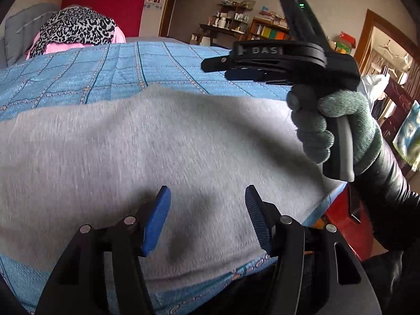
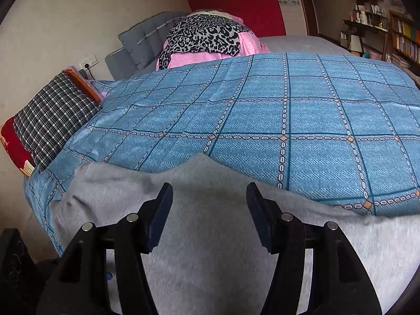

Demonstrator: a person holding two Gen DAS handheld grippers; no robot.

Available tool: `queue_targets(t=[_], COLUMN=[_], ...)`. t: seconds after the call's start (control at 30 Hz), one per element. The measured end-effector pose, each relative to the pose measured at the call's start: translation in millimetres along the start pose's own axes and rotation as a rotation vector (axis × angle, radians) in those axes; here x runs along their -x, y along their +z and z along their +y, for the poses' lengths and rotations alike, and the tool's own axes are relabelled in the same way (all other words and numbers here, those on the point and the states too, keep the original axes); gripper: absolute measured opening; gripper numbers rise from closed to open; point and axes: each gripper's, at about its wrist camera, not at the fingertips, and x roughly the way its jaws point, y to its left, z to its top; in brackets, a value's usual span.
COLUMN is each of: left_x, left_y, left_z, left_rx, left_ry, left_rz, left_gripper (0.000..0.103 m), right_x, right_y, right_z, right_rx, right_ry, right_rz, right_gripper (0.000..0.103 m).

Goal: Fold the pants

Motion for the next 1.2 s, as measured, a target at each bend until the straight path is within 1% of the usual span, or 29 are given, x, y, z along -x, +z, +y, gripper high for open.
queue_targets(t=[0.07, 0.13, 0.2, 0.23, 0.3, 0.33, 0.4, 0.53, 0.63, 0.7, 0.8, 0.97, 1.07, 1.1, 1.13, 1.17, 1.2], left_x=[-3, -10, -21, -22, -19, -17, -14, -10, -8, -7, -6, -5, -4, -3, -2, -1, 0], left_y=[8, 9, 3, -2, -12, -17, -27, -33, -35, -36, -36, -37, -34, -32, -29, -26, -23], left_z=[0, 1, 4, 4, -2, -3, 0, 11, 11, 11, 11, 10, 7, 7, 7, 8, 8], left_rx=[-0.003, -0.006, 0.0, -0.01, -0.064, -0.073, -0.063, -0.014, -0.021, -0.022, -0.023, -0.032, -0.069, -0.071, -0.064, -0.053, -0.044], left_ry=[-0.014, -0.024, -0.033, -0.031, -0.022, -0.024, -0.048, -0.113, -0.118, -0.119, -0.119, -0.113, -0.106, -0.107, -0.114, -0.121, -0.121], left_rz=[-0.012, 0.006, 0.053, 0.052, 0.035, 0.032, 0.022, 0.017, 0.02, 0.019, 0.017, 0.016, 0.024, 0.026, 0.028, 0.029, 0.028], left_gripper=[0.059, 0.059, 0.059, 0.059, 0.059, 0.059, 0.059, 0.059, 0.059, 0.059, 0.059, 0.059, 0.061, 0.062, 0.066, 0.068, 0.068], right_x=[-23, -49, -73, -85, -105, -114, -124, -137, -142, -140, -123, -70, -40, -31, -24, -16, -7], right_y=[14, 24, 27, 28, 27, 27, 30, 34, 37, 37, 37, 28, 9, 1, -7, -17, -27], right_z=[1, 2, 1, 0, -2, -4, -6, -9, -8, -9, -11, -1, 3, 1, 1, -1, -4], right_rx=[0.006, 0.008, 0.015, 0.021, 0.025, 0.021, 0.027, 0.024, 0.038, 0.043, 0.024, 0.048, 0.059, 0.054, 0.051, 0.053, 0.052], right_ry=[0.01, 0.01, -0.019, -0.033, -0.051, -0.056, -0.068, -0.146, -0.179, -0.18, -0.165, -0.153, -0.143, -0.15, -0.162, -0.171, -0.185], right_rz=[0.042, 0.099, 0.155, 0.188, 0.238, 0.253, 0.259, 0.249, 0.244, 0.235, 0.181, 0.067, 0.022, 0.012, 0.0, -0.012, -0.021], right_gripper=[0.06, 0.06, 0.06, 0.06, 0.06, 0.06, 0.058, 0.058, 0.058, 0.058, 0.058, 0.058, 0.058, 0.058, 0.058, 0.058, 0.058])
